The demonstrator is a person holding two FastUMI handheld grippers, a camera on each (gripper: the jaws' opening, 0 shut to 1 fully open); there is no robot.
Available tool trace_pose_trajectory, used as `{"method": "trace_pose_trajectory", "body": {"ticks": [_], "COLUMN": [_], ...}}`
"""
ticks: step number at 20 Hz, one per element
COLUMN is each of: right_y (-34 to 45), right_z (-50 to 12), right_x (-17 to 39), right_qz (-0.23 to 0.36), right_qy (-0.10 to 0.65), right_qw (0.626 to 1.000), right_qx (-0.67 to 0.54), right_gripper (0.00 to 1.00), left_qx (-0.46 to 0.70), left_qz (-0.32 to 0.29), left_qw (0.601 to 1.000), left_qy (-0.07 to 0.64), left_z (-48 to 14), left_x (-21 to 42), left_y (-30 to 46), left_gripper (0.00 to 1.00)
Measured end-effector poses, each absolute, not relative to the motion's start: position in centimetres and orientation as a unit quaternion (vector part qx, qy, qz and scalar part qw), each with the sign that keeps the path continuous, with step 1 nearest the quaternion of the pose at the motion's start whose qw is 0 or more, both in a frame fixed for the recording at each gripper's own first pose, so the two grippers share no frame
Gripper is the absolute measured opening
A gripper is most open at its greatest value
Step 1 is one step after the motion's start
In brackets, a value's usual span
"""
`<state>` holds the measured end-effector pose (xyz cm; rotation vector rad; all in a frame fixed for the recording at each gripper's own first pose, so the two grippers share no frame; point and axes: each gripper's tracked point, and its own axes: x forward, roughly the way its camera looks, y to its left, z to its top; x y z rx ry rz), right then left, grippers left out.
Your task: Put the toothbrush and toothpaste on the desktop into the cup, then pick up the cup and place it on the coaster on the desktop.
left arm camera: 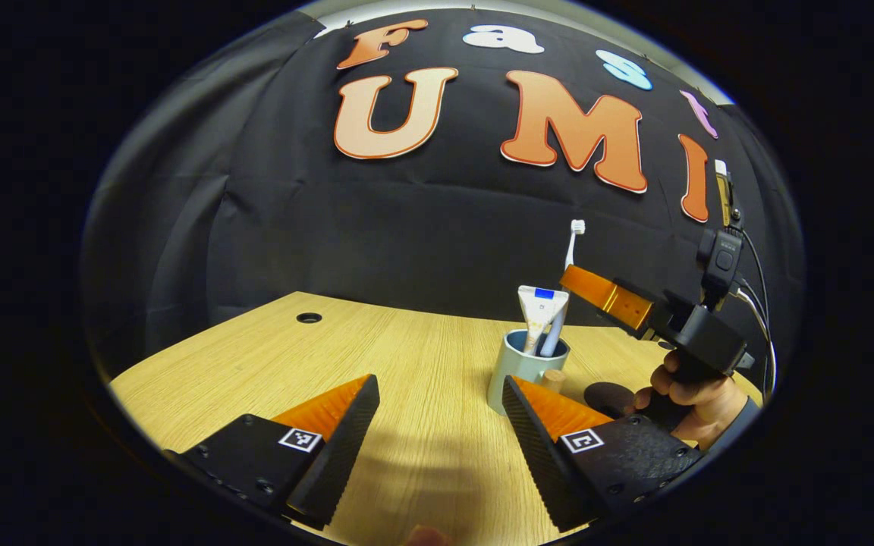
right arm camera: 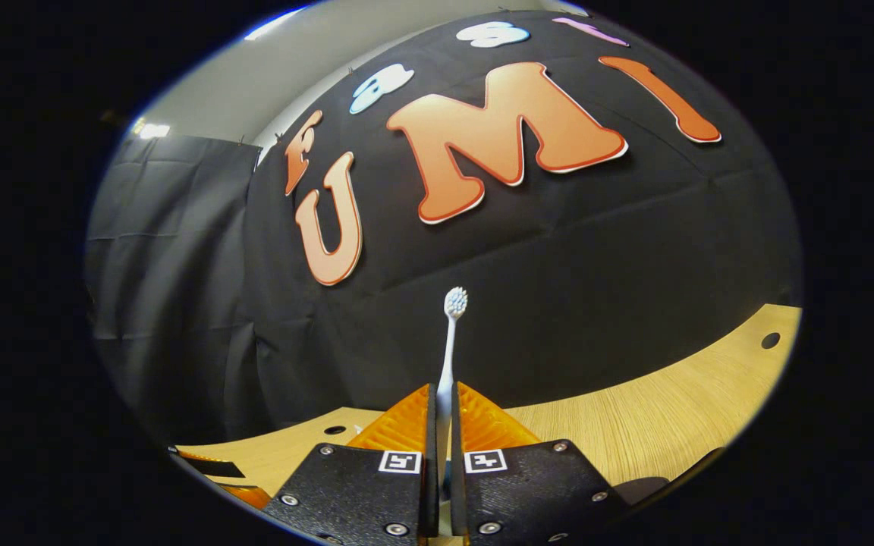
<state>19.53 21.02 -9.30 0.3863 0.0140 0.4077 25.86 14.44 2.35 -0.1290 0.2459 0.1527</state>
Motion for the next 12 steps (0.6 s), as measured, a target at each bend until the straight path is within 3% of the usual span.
{"method": "trace_pose_trajectory", "body": {"ticks": [5,6,7,9,12], "right_y": [21.2,21.0,20.9,20.3,18.6], "right_z": [-9.6,-9.4,-9.2,-8.8,-8.3], "right_x": [17.9,17.5,16.9,15.8,14.1], "right_qz": [0.224,0.227,0.232,0.239,0.243], "right_qy": [0.032,0.036,0.040,0.044,0.056], "right_qw": [0.959,0.959,0.958,0.955,0.956], "right_qx": [0.172,0.168,0.166,0.167,0.156], "right_gripper": [0.09,0.19,0.11,0.12,0.22], "left_qx": [-0.066,-0.065,-0.063,-0.056,-0.047], "left_qz": [0.071,0.072,0.072,0.067,0.058], "left_qw": [0.988,0.988,0.988,0.989,0.990], "left_qy": [0.122,0.121,0.120,0.117,0.118], "left_z": [2.8,3.0,3.4,4.2,5.1], "left_x": [25.4,25.4,25.2,25.3,25.5], "left_y": [13.3,13.1,13.0,12.4,11.2], "left_gripper": [0.98,0.98,0.98,0.98,0.98]}}
